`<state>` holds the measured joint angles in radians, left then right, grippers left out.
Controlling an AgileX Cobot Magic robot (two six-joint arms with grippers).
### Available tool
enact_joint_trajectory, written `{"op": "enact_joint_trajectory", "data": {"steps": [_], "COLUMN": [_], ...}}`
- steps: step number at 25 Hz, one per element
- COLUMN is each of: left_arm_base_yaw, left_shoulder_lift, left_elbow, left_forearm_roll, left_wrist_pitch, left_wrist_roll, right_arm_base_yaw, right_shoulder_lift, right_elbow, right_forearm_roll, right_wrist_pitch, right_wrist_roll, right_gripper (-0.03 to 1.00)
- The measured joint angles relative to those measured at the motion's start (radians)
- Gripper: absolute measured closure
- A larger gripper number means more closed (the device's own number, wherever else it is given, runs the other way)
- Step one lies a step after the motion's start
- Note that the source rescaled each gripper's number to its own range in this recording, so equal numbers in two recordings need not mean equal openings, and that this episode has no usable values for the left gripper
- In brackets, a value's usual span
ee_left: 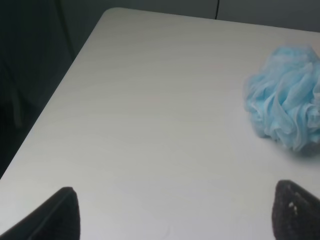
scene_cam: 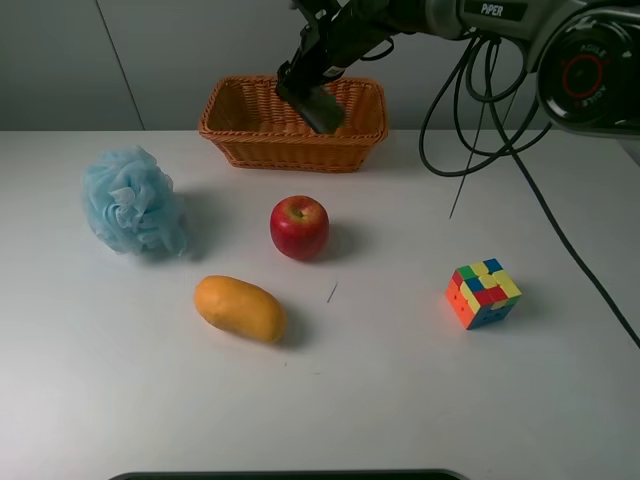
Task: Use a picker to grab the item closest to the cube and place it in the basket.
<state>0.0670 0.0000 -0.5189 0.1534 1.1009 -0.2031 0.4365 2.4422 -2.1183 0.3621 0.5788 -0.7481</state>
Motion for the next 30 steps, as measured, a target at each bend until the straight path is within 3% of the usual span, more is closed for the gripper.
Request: {"op": "enact_joint_trajectory", "data": {"steps": [1,2,5,10,15,21,24,27,30], "left_arm_base_yaw": [0.0,0.0,0.0,0.0,0.0,0.0,0.0,0.0,0.0], "left_shoulder_lift": [0.0,0.0,0.0,0.0,0.0,0.0,0.0,0.0,0.0], "left_elbow": [0.0,0.0,0.0,0.0,0.0,0.0,0.0,0.0,0.0], "left_forearm_roll": [0.0,0.0,0.0,0.0,0.0,0.0,0.0,0.0,0.0], "left_wrist_pitch": [0.0,0.0,0.0,0.0,0.0,0.0,0.0,0.0,0.0], "left_wrist_roll": [0.0,0.0,0.0,0.0,0.0,0.0,0.0,0.0,0.0], "right_arm_base_yaw": [0.0,0.0,0.0,0.0,0.0,-0.072,-0.124,-0.176,-0.25], "right_shoulder_lift": [0.0,0.0,0.0,0.0,-0.062,-0.248,-0.348,-0.443,-0.547], "right_elbow": [0.0,0.0,0.0,0.0,0.0,0.0,0.0,0.0,0.0], "right_forearm_roll": [-0.004,-0.004,-0.004,-0.006,-0.037,-0.072,-0.144,-0.2,-0.218], "right_wrist_pitch": [-0.002,-0.005,-0.014,-0.006,0.093,0.364,0.492,0.595,0.631], "right_wrist_roll": [0.0,0.0,-0.002,-0.004,0.002,0.066,0.106,0.118,0.143], "right_gripper": [0.14,0.04,-0.03,-0.03,-0.03,-0.03,-0.03,-0.03,-0.03]}}
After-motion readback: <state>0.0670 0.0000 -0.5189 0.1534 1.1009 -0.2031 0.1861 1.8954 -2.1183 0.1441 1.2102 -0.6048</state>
